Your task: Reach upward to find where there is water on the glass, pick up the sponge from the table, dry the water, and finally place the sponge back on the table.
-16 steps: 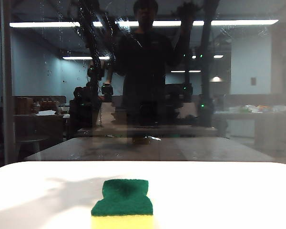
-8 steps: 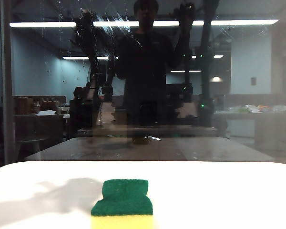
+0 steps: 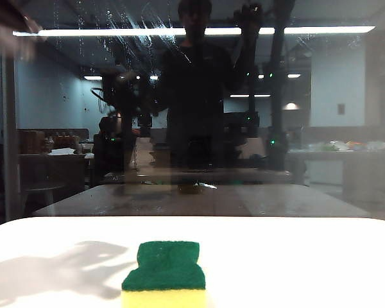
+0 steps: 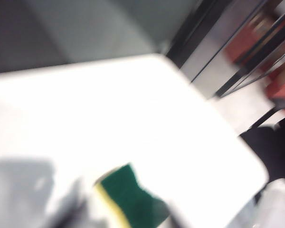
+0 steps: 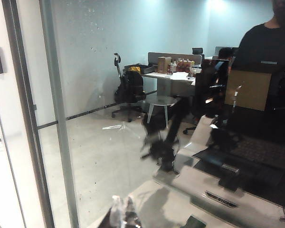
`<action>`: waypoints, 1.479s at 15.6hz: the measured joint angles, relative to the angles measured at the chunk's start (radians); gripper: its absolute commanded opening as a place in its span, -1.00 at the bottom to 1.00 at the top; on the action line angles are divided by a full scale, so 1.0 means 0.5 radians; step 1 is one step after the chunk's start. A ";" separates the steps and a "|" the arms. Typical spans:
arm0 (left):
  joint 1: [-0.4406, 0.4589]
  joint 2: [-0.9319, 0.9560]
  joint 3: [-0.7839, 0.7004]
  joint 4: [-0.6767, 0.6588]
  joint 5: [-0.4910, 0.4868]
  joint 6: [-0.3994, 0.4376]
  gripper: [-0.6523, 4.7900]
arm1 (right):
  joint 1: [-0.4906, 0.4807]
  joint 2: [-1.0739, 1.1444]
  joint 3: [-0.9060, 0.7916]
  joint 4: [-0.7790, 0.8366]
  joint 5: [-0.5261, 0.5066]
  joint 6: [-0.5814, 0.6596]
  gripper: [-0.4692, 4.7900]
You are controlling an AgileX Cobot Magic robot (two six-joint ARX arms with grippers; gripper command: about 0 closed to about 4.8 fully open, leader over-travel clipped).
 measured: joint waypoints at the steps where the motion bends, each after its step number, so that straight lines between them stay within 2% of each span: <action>1: -0.056 0.051 -0.005 0.001 -0.076 0.013 0.28 | 0.000 0.001 0.000 -0.001 0.001 0.001 -0.82; 3: -0.291 0.264 -0.004 0.050 -0.249 0.016 0.80 | 0.002 0.000 0.000 0.000 -0.003 0.001 -0.82; 4: -0.362 0.359 -0.005 0.066 -0.318 0.014 0.97 | 0.001 0.001 0.000 -0.001 -0.001 0.001 -0.82; 5: -0.499 0.551 -0.004 0.185 -0.364 0.021 0.97 | -0.001 0.000 0.000 -0.002 0.000 0.001 -0.82; 7: -0.632 0.823 -0.005 0.292 -0.461 0.016 0.97 | -0.001 0.000 0.000 -0.002 0.000 0.001 -0.82; 8: -0.658 0.929 -0.004 0.363 -0.489 -0.001 0.97 | -0.001 0.000 0.000 -0.003 0.001 0.001 -0.82; 11: -0.676 1.275 0.006 0.573 -0.481 -0.192 0.97 | 0.000 0.001 0.000 -0.011 0.000 0.001 -0.82; 14: -0.687 1.456 0.012 0.708 -0.384 -0.298 1.00 | 0.001 0.000 0.000 -0.011 -0.002 0.001 -0.82; 18: -0.705 1.573 0.012 0.726 -0.314 -0.346 1.00 | 0.000 0.000 0.000 -0.013 -0.001 0.001 -0.82; 23: -0.908 1.659 0.026 0.739 -0.330 -0.382 1.00 | 0.001 0.001 0.000 -0.014 -0.002 0.001 -0.82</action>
